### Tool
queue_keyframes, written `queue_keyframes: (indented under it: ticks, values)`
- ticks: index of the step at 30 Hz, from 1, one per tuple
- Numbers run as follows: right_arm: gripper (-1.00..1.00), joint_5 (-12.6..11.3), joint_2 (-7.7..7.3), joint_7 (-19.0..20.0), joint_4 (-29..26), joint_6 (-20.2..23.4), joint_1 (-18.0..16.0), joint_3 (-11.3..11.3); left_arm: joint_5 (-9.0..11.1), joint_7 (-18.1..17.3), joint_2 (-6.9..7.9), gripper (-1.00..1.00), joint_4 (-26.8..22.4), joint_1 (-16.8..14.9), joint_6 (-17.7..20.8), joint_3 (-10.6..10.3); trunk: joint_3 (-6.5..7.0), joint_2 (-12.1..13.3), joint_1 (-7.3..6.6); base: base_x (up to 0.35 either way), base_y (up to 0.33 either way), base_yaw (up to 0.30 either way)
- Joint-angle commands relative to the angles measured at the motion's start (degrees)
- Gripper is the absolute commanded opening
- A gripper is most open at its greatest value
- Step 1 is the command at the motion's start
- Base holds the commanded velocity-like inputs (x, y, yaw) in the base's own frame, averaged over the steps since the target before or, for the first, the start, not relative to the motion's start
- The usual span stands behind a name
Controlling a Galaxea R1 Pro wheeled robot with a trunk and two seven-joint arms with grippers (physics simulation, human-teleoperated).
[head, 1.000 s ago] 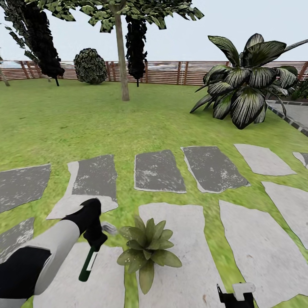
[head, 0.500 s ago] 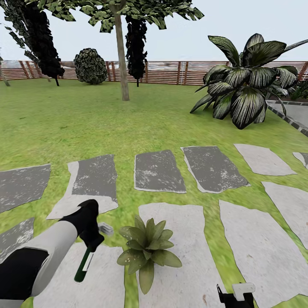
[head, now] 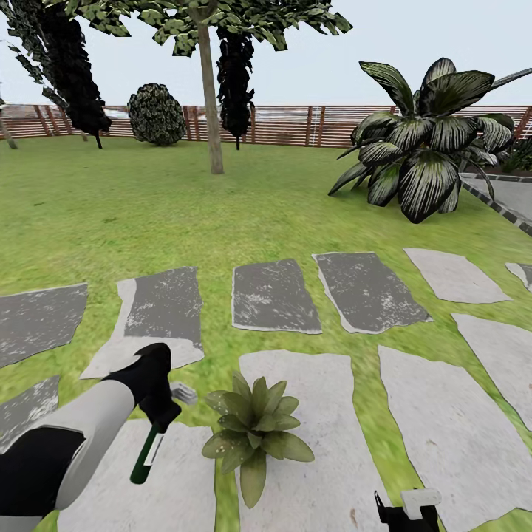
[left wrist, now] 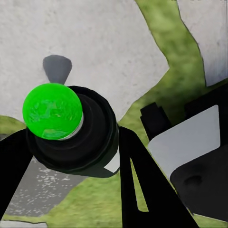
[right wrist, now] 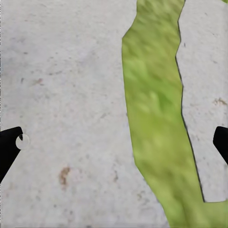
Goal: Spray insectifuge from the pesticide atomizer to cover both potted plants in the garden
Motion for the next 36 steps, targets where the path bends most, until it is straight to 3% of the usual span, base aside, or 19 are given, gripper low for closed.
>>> queue_keyframes:
  ticks: [1, 8, 14, 20, 36]
  values:
    - [1.0, -0.6, 0.02, -0.1, 0.0, -0.1, 0.0, 0.5, -0.4, -0.7, -0.05, -1.0, -0.1, 0.0, 0.3, -0.1, -0.05, 0.0, -0.01, 0.0, 0.0, 0.0]
    - [1.0, -0.5, 0.33, -0.1, 0.0, -0.2, 0.0, 0.5, -0.3, -1.3, -1.32, -1.0, -4.4, -0.3, 0.1, -0.1, -0.05, 0.0, -0.01, -0.197, 0.0, 0.0]
    - [1.0, -0.5, 0.33, -0.1, 0.0, -0.1, 0.0, 0.5, -0.5, -1.2, -0.77, -1.0, -4.0, 0.1, 0.2, -0.4, -0.05, 0.0, -0.01, -0.031, 0.0, 0.0]
    - [1.0, -0.5, 0.4, -0.1, 0.0, -0.1, 0.0, 0.5, -0.6, -0.9, -0.98, -1.0, -3.6, 3.7, 0.2, -0.2, -0.05, 0.0, -0.01, 0.0, 0.0, 0.0]
    - [1.0, -0.5, 0.41, -0.1, 0.0, -0.1, 0.0, 0.5, -0.5, -0.8, -0.8, -1.0, -3.4, 7.4, 0.1, 0.0, -0.05, 0.0, -0.01, 0.0, 0.0, 0.0]
